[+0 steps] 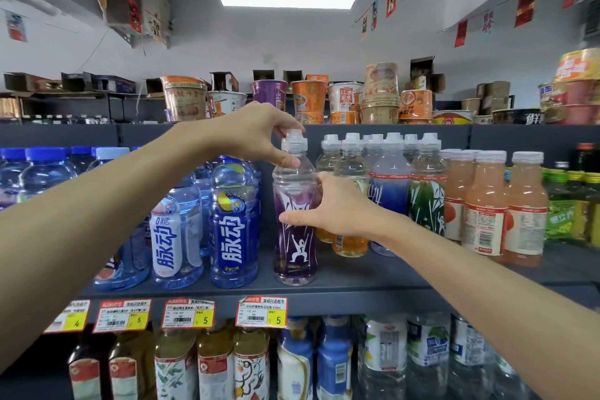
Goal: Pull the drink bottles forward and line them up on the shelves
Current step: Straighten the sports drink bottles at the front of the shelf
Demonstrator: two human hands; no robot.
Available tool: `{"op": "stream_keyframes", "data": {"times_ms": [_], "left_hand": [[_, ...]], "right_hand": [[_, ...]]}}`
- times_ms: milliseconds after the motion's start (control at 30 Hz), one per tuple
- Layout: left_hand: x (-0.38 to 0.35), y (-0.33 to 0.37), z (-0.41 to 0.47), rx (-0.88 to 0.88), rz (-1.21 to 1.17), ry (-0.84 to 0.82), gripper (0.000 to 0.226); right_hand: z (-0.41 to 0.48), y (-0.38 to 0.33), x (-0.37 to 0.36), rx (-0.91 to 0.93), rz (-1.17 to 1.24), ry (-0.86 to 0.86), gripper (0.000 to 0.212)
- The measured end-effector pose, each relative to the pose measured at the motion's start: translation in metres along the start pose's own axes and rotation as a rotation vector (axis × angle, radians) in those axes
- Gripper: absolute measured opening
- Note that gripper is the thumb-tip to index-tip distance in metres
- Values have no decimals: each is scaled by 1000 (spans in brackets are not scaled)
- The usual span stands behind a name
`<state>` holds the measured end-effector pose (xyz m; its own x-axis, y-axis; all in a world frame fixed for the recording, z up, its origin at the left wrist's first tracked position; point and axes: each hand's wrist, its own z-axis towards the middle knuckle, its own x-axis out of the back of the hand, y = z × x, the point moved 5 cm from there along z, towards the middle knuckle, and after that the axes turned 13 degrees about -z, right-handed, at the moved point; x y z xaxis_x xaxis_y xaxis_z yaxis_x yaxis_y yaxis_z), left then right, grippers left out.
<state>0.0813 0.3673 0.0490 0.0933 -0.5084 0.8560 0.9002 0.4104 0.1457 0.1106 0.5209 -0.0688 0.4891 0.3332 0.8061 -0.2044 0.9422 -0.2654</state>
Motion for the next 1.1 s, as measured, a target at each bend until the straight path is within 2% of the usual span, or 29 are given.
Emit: {"op": "stream_keyframes", "data": {"times_ms": [167,233,267,333,400,433,500,600,767,900,967,1033,1100], "left_hand": [[0,3,1,39,42,-61,71],[3,4,3,59,51,-35,68],[4,7,4,58,43,8,66],[8,14,10,50,-10,97,59],[9,22,17,55,-40,119,52],[8,24,21,61,-29,103,49],[5,27,29,74,15,67,43],[0,29,41,80,25,44,39],[-4,24,58,68,-28,80,30],[-6,17,75,108,3,65,24],[-9,17,87,125,53,44,28],[-14,16,100,160,116,-19,37],[-23,12,112,242,129,-162,46]], "right_hand": [[3,2,23,79,-251,-60,101],[10,12,49,87,-293,-39,106],[15,19,64,88,-304,15,100],[25,35,90,85,-370,203,72],[35,49,106,67,-548,344,56],[42,55,107,59,-642,331,57],[56,63,103,66,-777,191,63],[67,66,95,81,-756,-6,56],[70,50,104,139,-702,49,58],[59,53,114,94,-608,-9,67],[51,55,119,82,-527,-34,63],[46,56,124,76,-491,-38,60],[44,58,128,56,-493,-32,58]]}}
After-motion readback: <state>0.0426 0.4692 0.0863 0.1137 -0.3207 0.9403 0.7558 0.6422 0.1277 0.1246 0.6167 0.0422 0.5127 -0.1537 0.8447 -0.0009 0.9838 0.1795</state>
